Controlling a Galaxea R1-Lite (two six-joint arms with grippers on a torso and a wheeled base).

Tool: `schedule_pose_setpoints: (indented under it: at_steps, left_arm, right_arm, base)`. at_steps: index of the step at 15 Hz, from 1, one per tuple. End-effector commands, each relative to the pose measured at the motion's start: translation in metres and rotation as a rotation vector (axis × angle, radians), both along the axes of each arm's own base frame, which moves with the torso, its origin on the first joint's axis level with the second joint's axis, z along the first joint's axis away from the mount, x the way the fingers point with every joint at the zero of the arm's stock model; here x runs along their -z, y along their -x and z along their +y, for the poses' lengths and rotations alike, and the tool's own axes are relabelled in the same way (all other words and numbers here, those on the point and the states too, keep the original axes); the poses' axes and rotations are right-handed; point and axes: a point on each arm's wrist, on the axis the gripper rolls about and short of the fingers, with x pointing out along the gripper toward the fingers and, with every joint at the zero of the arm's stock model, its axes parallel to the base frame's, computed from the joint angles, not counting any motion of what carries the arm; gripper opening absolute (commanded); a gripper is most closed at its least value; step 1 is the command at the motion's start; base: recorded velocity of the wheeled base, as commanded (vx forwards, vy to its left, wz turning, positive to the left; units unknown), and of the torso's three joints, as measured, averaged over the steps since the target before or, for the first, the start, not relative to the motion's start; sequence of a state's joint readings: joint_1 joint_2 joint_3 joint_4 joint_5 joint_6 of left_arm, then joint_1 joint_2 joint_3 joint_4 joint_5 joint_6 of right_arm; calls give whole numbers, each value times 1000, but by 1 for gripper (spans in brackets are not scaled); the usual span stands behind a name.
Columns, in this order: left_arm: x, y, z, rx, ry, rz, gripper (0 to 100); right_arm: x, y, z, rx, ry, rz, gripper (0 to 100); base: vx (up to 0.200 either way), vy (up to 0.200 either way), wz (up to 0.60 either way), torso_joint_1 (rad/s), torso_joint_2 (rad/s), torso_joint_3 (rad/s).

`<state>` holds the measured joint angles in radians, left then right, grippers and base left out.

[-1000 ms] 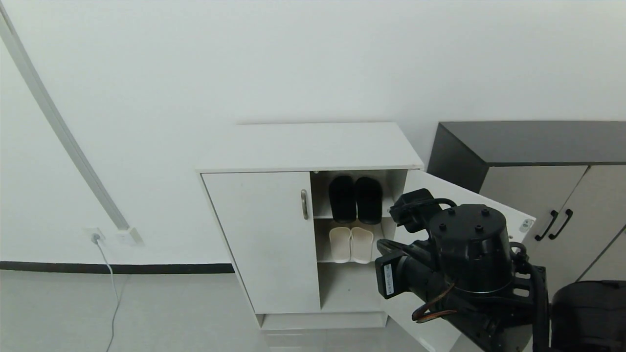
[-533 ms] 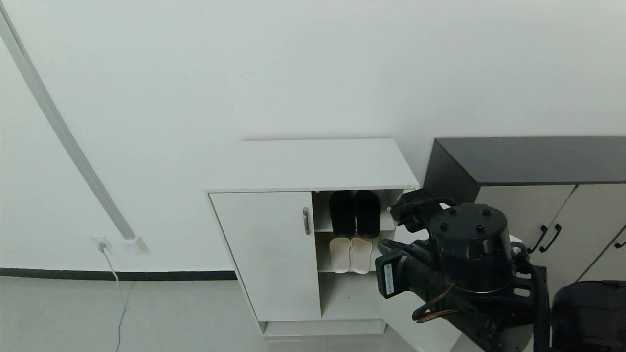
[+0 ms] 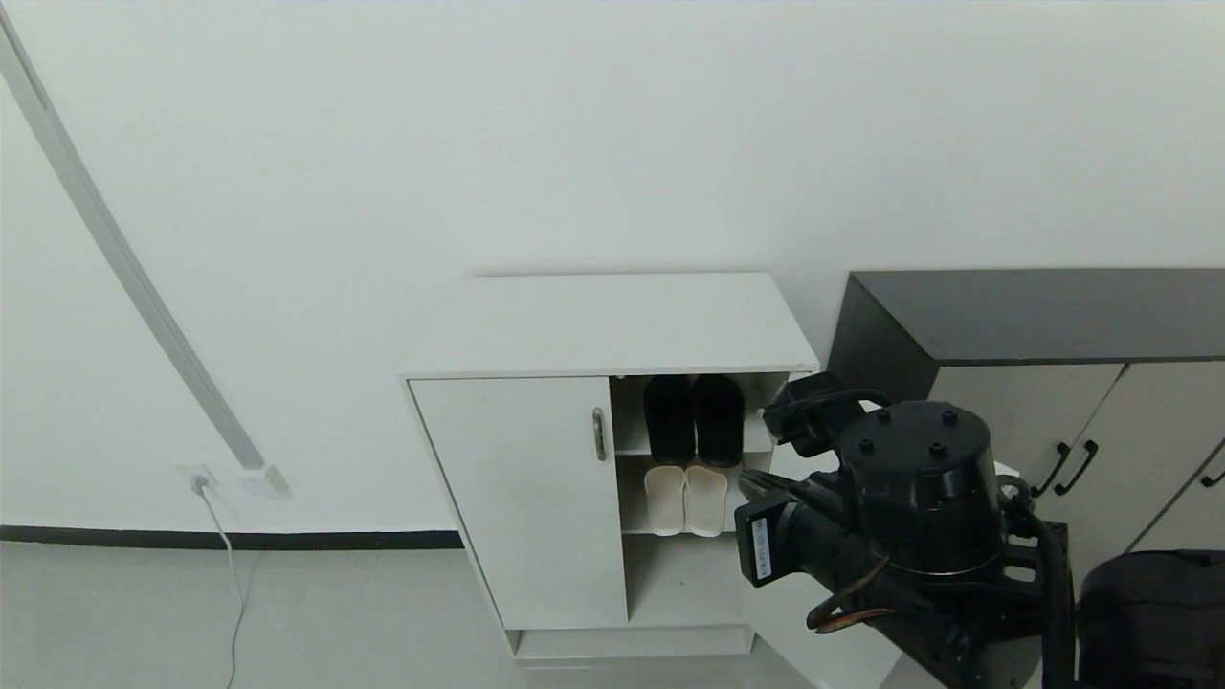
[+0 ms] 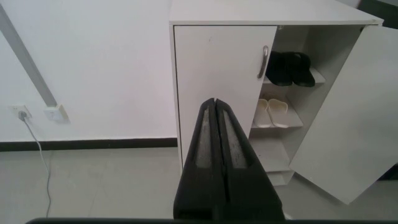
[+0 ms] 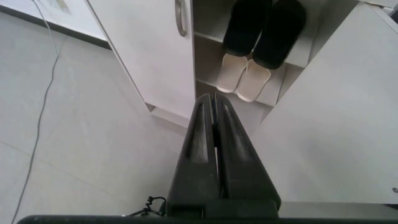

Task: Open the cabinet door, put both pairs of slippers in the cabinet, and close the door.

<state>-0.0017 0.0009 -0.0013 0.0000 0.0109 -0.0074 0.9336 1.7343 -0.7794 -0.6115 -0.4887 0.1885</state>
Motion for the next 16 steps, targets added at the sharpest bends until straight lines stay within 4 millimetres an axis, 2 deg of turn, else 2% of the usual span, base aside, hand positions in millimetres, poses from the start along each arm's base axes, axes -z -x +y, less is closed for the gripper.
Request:
schedule_pose_setpoints:
  at_steps: [1, 3, 9, 12, 16]
  left_arm:
    - [0, 0, 0, -2, 0, 2, 0]
    - [0, 0, 0, -2, 0, 0, 0]
    - [0, 0, 0, -2, 0, 2, 0]
    - [0, 0, 0, -2, 0, 2, 0]
    - [0, 0, 0, -2, 0, 2, 0]
  right_arm:
    - [0, 0, 0, 2, 0, 0, 0]
    - [1, -1, -1, 3, 1, 1, 0]
    - [2, -1, -1, 3, 10, 3, 0]
    - [-1, -4, -4, 17, 9, -9, 0]
    - [-11, -34, -23, 119, 17, -42, 0]
  base:
    - [0, 0, -600, -2, -12, 2]
    - [0, 0, -600, 10, 5, -2]
    - [0, 0, 0, 0, 0, 0]
    - [-200, 0, 0, 6, 1, 1]
    - [0, 0, 0, 0, 0, 0]
